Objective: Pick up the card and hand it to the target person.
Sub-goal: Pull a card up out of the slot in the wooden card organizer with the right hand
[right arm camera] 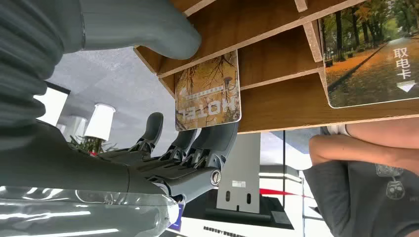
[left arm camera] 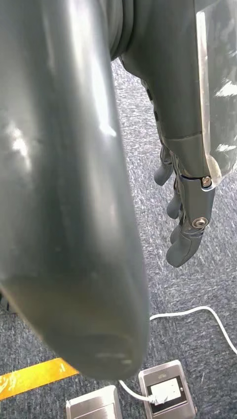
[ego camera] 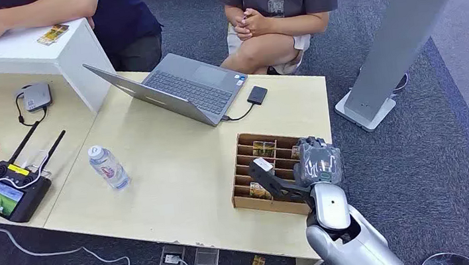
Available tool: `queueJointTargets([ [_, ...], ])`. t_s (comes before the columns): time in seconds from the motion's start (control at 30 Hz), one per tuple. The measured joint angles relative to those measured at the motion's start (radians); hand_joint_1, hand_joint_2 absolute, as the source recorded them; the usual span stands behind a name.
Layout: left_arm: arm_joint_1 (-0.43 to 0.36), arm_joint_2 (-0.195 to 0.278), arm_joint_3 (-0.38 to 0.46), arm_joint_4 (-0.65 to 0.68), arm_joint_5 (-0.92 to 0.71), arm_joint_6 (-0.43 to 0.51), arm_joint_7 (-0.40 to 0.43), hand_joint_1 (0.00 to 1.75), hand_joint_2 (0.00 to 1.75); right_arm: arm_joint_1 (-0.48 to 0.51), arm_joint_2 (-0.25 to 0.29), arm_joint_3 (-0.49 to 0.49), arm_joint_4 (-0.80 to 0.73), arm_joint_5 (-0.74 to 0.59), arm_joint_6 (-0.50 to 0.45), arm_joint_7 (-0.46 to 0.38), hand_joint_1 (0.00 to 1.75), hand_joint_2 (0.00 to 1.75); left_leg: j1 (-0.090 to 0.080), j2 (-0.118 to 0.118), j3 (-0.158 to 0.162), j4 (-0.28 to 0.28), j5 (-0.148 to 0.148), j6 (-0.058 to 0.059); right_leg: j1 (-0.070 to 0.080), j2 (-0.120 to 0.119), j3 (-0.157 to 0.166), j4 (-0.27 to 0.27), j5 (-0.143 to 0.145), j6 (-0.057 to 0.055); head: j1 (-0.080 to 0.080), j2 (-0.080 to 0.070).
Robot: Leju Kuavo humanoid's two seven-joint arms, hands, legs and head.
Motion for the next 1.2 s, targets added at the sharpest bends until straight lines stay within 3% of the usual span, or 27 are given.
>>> queueJointTargets([
  [0.1, 0.0, 0.0, -0.001, 0.0, -0.001, 0.0, 0.0, 0.0, 0.0, 0.001, -0.001, -0.001, -0.002, 0.0, -0.006, 0.001, 0.9, 1.75, 0.0, 0.0, 0.0, 0.0, 0.0, 0.0, 0.0, 0.0, 0.0, 0.0, 0.0, 0.0, 0.0, 0.0],
  [0.27, 0.0, 0.001, -0.003, 0.0, -0.004, -0.002, 0.001, 0.0, 0.0, 0.002, -0.005, -0.004, -0.014, -0.001, -0.014, 0.005, 1.17, 1.75, 0.0, 0.0, 0.0, 0.0, 0.0, 0.0, 0.0, 0.0, 0.0, 0.0, 0.0, 0.0, 0.0, 0.0],
  [0.4, 0.0, 0.001, -0.003, 0.0, -0.004, -0.003, 0.003, 0.0, 0.0, 0.004, -0.006, -0.008, -0.019, -0.003, -0.019, 0.006, 1.23, 1.75, 0.0, -0.001, 0.0, 0.0, 0.0, 0.0, 0.0, -0.001, 0.0, 0.0, 0.0, 0.0, 0.0, 0.0],
  [0.9, 0.0, -0.001, 0.002, 0.003, -0.002, 0.0, 0.002, 0.0, 0.0, 0.001, -0.002, -0.013, -0.03, -0.016, -0.046, -0.005, 1.31, 1.75, 0.0, 0.0, 0.001, -0.001, 0.001, 0.0, 0.0, 0.0, 0.0, -0.001, 0.0, 0.0, 0.0, 0.0],
  [1.2, 0.0, -0.001, 0.006, 0.004, -0.002, 0.002, -0.002, 0.0, 0.0, -0.009, -0.037, -0.018, -0.196, 0.013, -0.066, -0.001, 1.33, 1.75, 0.0, 0.0, -0.001, 0.0, 0.0, 0.0, 0.0, 0.0, -0.001, 0.0, 0.0, 0.0, 0.0, 0.0],
])
